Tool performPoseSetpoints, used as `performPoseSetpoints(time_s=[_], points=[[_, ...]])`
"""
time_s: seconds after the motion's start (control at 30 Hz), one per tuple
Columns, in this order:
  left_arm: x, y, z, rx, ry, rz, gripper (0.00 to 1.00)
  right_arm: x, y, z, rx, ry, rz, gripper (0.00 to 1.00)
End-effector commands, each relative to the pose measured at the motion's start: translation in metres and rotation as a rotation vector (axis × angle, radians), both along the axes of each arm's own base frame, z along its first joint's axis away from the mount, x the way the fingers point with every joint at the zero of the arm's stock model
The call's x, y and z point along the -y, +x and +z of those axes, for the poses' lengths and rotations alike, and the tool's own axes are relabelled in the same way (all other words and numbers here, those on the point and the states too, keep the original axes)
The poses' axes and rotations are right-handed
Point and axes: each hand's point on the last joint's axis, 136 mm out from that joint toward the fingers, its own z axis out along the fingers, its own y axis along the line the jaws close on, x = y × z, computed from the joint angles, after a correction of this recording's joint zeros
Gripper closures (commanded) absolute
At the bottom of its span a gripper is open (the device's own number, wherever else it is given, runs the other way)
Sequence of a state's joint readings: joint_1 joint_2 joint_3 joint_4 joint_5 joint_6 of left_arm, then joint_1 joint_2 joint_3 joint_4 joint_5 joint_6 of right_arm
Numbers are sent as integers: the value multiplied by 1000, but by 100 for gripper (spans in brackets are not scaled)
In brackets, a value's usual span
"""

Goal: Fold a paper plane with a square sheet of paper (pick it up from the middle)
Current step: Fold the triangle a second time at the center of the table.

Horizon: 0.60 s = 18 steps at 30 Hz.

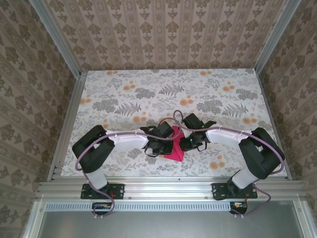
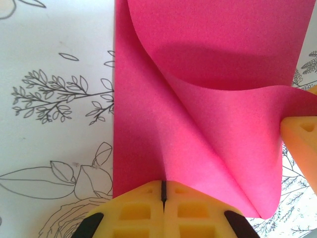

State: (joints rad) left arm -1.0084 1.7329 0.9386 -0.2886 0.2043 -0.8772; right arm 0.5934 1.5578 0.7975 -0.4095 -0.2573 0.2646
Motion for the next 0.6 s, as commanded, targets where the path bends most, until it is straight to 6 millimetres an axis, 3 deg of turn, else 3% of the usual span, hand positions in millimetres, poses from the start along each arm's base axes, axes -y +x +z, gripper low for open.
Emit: performPoseSetpoints(time_s=[0.0,0.57], points=[[-8,-5,-10,-5,66,-23,95,4,4,-1,-2,-29,-18,82],[-6,-6,-9,-4,70,-30,95,9,-2,-7,-22,-41,-46,82]])
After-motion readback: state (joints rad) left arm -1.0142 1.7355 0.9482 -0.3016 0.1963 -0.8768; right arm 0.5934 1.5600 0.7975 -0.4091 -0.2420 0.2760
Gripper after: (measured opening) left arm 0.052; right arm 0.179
